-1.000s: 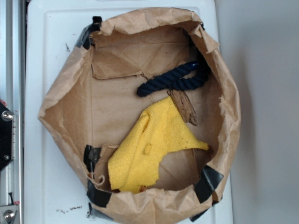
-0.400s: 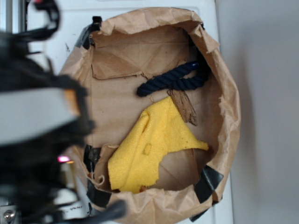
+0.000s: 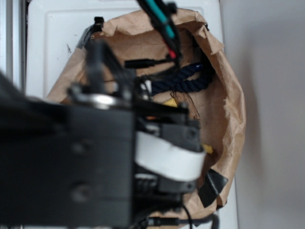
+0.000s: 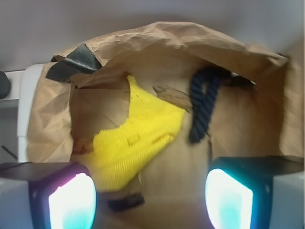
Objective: Grab the blue rope.
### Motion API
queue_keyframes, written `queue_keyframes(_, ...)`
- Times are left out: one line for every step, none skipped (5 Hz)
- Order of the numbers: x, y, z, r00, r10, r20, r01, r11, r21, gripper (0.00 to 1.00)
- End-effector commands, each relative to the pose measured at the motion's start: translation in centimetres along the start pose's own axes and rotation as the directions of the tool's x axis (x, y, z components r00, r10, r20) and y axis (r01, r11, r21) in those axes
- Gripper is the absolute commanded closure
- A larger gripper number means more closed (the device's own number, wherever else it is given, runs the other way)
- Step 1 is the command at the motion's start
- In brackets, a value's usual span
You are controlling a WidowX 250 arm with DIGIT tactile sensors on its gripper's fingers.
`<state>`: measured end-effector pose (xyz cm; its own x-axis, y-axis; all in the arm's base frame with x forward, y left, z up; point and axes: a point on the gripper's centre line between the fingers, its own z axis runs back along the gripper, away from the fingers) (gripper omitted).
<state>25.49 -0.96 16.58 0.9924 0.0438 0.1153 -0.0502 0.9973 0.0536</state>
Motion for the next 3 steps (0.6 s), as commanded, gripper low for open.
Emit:
queue_keyframes(2.4,3.8,-4.0,0.999,0.034,-0.007,-0.034,0.998,-0.046,0.00)
queue_keyframes(3.4,5.5,-5.5,0.995,0.099,-0.007,-0.099,0.989,-0.107,0.00)
queue_keyframes(3.4,5.5,-5.5,0.995,0.099,-0.007,-0.099,0.989,-0.107,0.00)
